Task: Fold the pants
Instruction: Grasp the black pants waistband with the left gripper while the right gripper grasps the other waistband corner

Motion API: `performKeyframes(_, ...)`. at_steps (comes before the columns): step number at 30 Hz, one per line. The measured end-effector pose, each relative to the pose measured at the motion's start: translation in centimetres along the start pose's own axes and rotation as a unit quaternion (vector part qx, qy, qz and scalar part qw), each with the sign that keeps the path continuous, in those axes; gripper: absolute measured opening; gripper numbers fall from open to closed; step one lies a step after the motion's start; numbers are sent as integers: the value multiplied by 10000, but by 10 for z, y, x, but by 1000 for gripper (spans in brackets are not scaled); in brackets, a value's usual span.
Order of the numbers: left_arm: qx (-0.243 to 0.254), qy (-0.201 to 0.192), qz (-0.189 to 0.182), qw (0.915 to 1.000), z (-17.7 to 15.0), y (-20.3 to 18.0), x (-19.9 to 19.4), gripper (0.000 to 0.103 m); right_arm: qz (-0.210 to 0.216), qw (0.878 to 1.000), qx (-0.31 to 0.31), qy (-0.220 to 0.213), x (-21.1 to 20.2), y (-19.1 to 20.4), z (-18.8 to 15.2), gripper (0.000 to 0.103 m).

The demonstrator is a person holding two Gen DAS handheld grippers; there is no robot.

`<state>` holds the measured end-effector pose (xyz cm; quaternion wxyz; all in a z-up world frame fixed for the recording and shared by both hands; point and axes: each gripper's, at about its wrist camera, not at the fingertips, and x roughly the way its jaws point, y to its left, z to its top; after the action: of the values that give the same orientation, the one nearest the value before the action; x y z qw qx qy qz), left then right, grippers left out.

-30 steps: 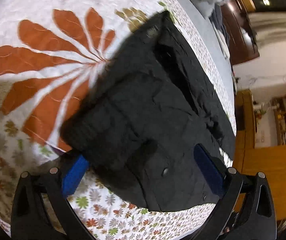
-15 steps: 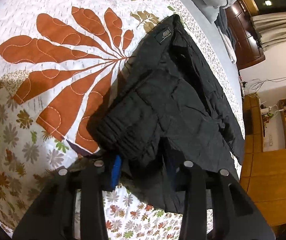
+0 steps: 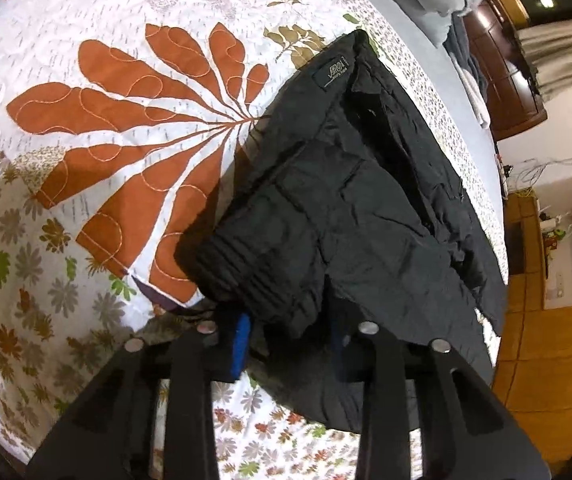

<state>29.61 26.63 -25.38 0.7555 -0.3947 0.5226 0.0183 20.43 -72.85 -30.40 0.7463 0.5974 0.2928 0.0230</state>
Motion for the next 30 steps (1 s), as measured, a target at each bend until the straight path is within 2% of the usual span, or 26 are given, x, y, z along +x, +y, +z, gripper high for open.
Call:
performKeyframes(6, -221, 85, -13, 9997, 4, 2, -18, 22, -163, 9998, -127, -31, -11, 5, -8, 11)
performKeyframes(11, -332, 97, 17, 9994, 1, 18, -48, 21, -296, 9990, -328, 117, -26, 15, -30, 11)
performKeyframes(19, -677, 142, 108, 9975, -21, 97, -101, 21, -417, 9937, -754, 723, -35, 31, -82, 11)
performKeyframes(23, -744, 111, 90, 9971, -25, 123, -111, 23, -715, 9895, -845, 932, -23, 24, -98, 11)
performKeyframes(26, -653, 120, 113, 9977, -25, 125, -106, 32, -882, 9877, -828, 987, -17, 16, -98, 14)
performKeyframes(28, -553, 141, -63, 9983, -24, 123, -106, 43, -823, 9875, -802, 1082, -18, 19, -98, 23)
performKeyframes(30, -384, 127, -179, 9990, -26, 117, -113, 77, -908, 9854, -915, 1112, -25, 30, -97, 47)
